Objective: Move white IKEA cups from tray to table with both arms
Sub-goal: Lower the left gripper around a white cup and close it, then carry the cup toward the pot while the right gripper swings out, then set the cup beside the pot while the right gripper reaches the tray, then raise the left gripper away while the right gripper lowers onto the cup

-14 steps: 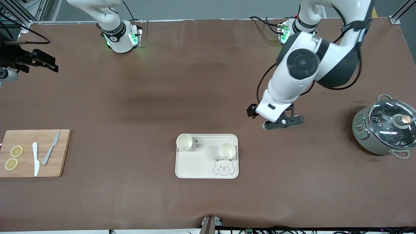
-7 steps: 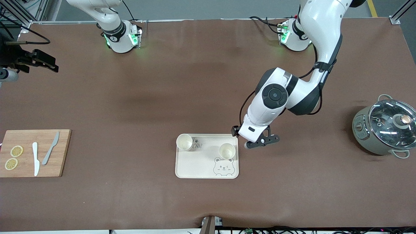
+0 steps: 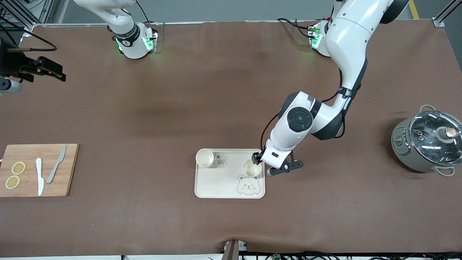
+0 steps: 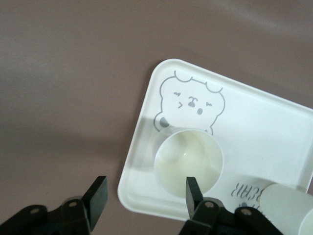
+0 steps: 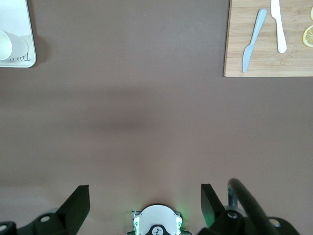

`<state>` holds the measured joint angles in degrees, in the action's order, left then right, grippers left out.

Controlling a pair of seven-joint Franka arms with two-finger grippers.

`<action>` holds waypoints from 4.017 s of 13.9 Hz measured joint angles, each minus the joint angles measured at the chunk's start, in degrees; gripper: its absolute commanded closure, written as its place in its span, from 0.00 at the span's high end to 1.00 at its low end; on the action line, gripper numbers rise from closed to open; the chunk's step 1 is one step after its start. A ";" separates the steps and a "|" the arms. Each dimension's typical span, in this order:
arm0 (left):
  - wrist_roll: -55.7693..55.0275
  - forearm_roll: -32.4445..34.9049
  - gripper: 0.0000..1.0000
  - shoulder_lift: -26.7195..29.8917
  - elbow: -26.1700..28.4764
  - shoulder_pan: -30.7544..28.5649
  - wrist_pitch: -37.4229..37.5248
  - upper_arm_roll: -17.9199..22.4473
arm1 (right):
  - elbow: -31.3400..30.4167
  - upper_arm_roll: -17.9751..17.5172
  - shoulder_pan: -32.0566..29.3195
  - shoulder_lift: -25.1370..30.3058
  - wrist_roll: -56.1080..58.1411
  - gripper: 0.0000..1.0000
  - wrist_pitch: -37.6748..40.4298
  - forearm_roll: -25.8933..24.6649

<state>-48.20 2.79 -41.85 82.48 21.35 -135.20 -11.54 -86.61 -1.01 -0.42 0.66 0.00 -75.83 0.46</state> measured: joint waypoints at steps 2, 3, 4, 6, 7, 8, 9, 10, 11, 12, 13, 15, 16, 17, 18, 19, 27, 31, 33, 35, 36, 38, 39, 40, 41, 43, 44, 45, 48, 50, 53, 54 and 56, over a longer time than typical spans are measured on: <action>-0.78 0.00 0.54 -2.38 -1.07 0.54 -2.13 -0.04 | 0.00 0.00 0.00 -0.19 0.00 1.00 0.00 0.00; -1.04 0.00 0.45 -3.49 -1.49 1.10 -2.64 -0.04 | 0.00 0.00 0.00 -0.22 0.00 1.00 0.00 0.01; -1.18 0.00 0.30 -4.35 -1.68 1.67 -3.06 -0.04 | -0.01 -0.01 0.01 -0.31 0.01 1.00 0.01 0.02; -1.26 0.00 0.06 -5.10 -2.02 2.33 -3.35 -0.03 | -0.01 -0.06 0.06 -0.95 0.01 1.00 0.00 0.03; -1.26 0.00 0.00 -5.10 -2.16 2.33 -3.35 -0.01 | -0.01 -0.05 0.04 -1.36 0.01 1.00 -0.01 0.03; -1.26 0.00 0.00 -5.10 -2.36 2.33 -3.33 -0.01 | -0.01 -0.03 0.01 -1.71 0.01 1.00 -0.04 0.03; -1.26 0.00 0.00 -5.07 -2.59 2.36 -3.06 -0.01 | -0.01 0.01 -0.02 -2.01 0.01 1.00 -0.08 0.03; -1.26 0.00 0.00 -4.94 -2.84 2.40 -2.26 -0.01 | 0.00 0.07 -0.06 -2.36 0.00 1.00 -0.10 0.03; -1.26 0.00 0.00 -4.69 -3.13 2.42 -0.93 -0.01 | 0.00 0.18 -0.08 -2.90 0.00 1.00 -0.11 0.03; -1.26 0.00 0.00 -4.26 -3.46 2.37 0.53 0.00 | -0.01 0.29 -0.13 -3.66 0.00 1.00 -0.13 0.01; -1.26 0.00 0.00 -3.42 -3.87 2.19 2.37 0.07 | -0.02 0.40 -0.31 -4.60 0.00 1.00 -0.18 -0.03; -0.98 0.00 0.00 -0.47 -4.58 1.15 6.96 0.33 | -0.02 0.59 -1.38 -6.49 0.01 1.00 -0.29 -0.04; -0.34 0.00 0.00 1.46 -4.62 0.14 9.29 0.44 | -0.09 0.64 -2.04 -7.65 0.05 1.00 -0.23 -0.04; 0.74 0.00 0.00 3.38 -4.61 -1.20 12.00 0.54 | -0.12 0.70 -2.52 -9.12 0.13 1.00 -0.20 -0.04; 2.39 0.00 0.00 5.05 -4.54 -2.88 15.01 0.60 | -0.13 0.71 -2.86 -10.56 0.14 1.00 -0.37 -0.05; 4.55 0.00 0.00 6.45 -4.30 -4.88 18.04 0.67 | -0.13 0.72 -3.19 -12.05 0.14 1.00 -0.75 -0.12; 17.27 0.00 0.00 12.35 8.68 -20.73 24.89 0.55 | 4.92 0.01 -3.30 -25.87 0.13 1.00 -7.79 4.38; 19.83 0.00 0.00 15.75 19.53 -24.05 20.39 0.44 | 1.75 -0.42 -0.54 -26.87 -11.39 1.00 -16.05 10.84; 20.55 0.00 0.00 16.54 23.78 -26.37 18.16 0.04 | -0.05 -0.75 5.29 -27.38 -24.81 1.00 -22.08 11.26; 21.40 0.00 0.00 16.51 26.45 -27.79 15.93 -0.11 | -0.62 -0.86 11.74 -28.89 -36.34 1.00 -28.32 11.27; 21.43 0.00 0.00 16.45 27.56 -27.99 14.71 -0.12 | -0.91 -0.86 14.19 -30.02 -40.42 1.00 -31.63 11.27; 21.43 -0.05 0.45 16.52 28.35 -28.06 13.73 -0.16 | -1.34 -0.82 17.83 -32.99 -47.82 1.00 -38.97 11.27; 21.43 -0.06 0.78 16.53 28.37 -28.06 13.71 -0.20 | -1.43 -0.81 19.29 -34.63 -51.85 1.00 -42.88 11.27; 21.43 -0.06 0.98 16.48 28.46 -28.05 13.60 -0.24 | -1.45 -0.81 20.59 -36.16 -55.32 1.00 -46.75 11.27; 21.43 -0.07 0.99 16.46 28.51 -28.10 13.44 -0.25 | -1.44 -0.79 21.74 -37.39 -57.81 1.00 -49.97 11.27; 21.43 -0.07 1.00 16.74 28.30 -28.44 13.05 -0.25 | -1.38 -0.78 23.37 -38.63 -60.34 1.00 -53.39 11.27; 21.43 -0.07 1.00 17.26 28.04 -28.59 12.88 -0.25 | -1.33 -0.78 23.70 -38.67 -60.65 1.00 -53.73 11.27; 21.43 -0.07 1.00 18.17 27.62 -28.68 12.85 -0.26 | -1.13 -0.77 23.80 -38.66 -60.72 1.00 -53.73 11.27; 21.43 -0.08 1.00 22.18 25.26 -28.74 15.05 -0.27 | -1.04 -0.76 23.97 -38.73 -60.73 0.87 -53.60 11.27; 21.71 -0.09 1.00 24.14 21.33 -28.75 20.87 -0.28 | -1.18 -0.78 24.47 -39.23 -60.74 0.74 -53.42 11.27; 27.29 -0.09 1.00 25.01 13.99 -29.13 27.50 -0.17 | -1.11 -0.76 26.30 -41.14 -61.34 0.14 -55.61 11.27; 29.81 -0.09 1.00 25.05 11.68 -29.69 28.95 -0.11 | -1.05 -0.76 26.58 -41.38 -61.52 0.00 -55.88 11.27; 34.41 -0.09 1.00 25.27 7.65 -31.17 32.03 -0.10 | -0.96 -0.64 26.65 -41.43 -61.56 0.00 -55.85 11.27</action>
<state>-13.79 2.70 -16.58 90.13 -9.82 -103.17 -11.64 -87.57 -1.65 26.23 -40.76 -61.56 -131.68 11.73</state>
